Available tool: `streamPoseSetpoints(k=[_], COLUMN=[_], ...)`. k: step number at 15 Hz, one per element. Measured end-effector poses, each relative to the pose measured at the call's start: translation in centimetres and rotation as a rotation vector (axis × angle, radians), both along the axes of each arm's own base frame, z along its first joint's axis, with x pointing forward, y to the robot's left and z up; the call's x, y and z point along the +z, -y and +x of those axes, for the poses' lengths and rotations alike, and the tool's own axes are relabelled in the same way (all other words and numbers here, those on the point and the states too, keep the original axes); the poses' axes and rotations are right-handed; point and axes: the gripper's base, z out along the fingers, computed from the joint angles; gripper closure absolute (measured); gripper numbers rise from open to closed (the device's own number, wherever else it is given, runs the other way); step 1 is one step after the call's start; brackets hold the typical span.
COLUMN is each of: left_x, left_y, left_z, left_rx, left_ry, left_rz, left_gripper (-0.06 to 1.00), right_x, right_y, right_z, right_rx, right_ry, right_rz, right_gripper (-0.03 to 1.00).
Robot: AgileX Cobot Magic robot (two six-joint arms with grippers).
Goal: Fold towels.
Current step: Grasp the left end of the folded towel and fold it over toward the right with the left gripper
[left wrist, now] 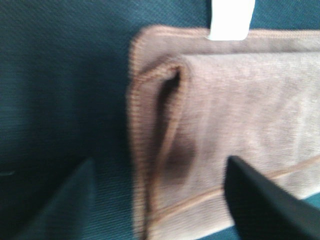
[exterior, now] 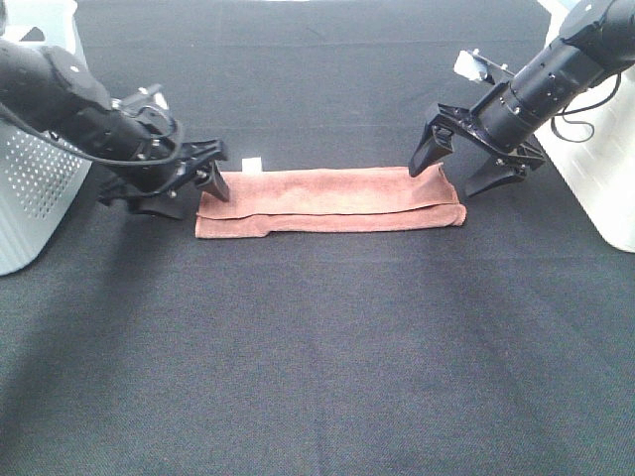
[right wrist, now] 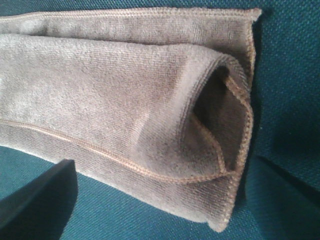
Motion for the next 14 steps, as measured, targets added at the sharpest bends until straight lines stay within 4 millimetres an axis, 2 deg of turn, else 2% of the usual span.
streamPoseSetpoints(k=[4,5,7,8,12,14], left_x=[-1.1,-1.1,-1.5,-1.6,-0.6,2.3], left_y=[1.0,1.1,1.0,0.9,0.2,-1.2], left_z=[1.0,1.1,1.2,1.2,1.1,1.3], left_rx=[0.009,0.005,-0.016,-0.037,-0.07,-0.055], left_ry=[-0.053,-0.056,-0.053,-0.046,-0.044,0.005], left_rz=[-0.077,-0.078,-0.056,-0.033,0.0,0.034], left_gripper=[0.42,0.51,0.81,0.92,0.93,0.93], right_x=[0.0,0.0,0.0,0.0,0.0,0.0], right_y=[0.0,0.0,0.0,0.0,0.0,0.0], right_z=[0.0,0.0,0.0,0.0,0.0,0.0], right_rx=[0.0,0.0,0.0,0.0,0.0,0.003], right_ry=[0.0,0.0,0.0,0.0,0.0,0.0], right_rz=[0.0,0.0,0.0,0.0,-0.001,-0.005], right_gripper=[0.11,0.11,0.11,0.11,0.11,0.11])
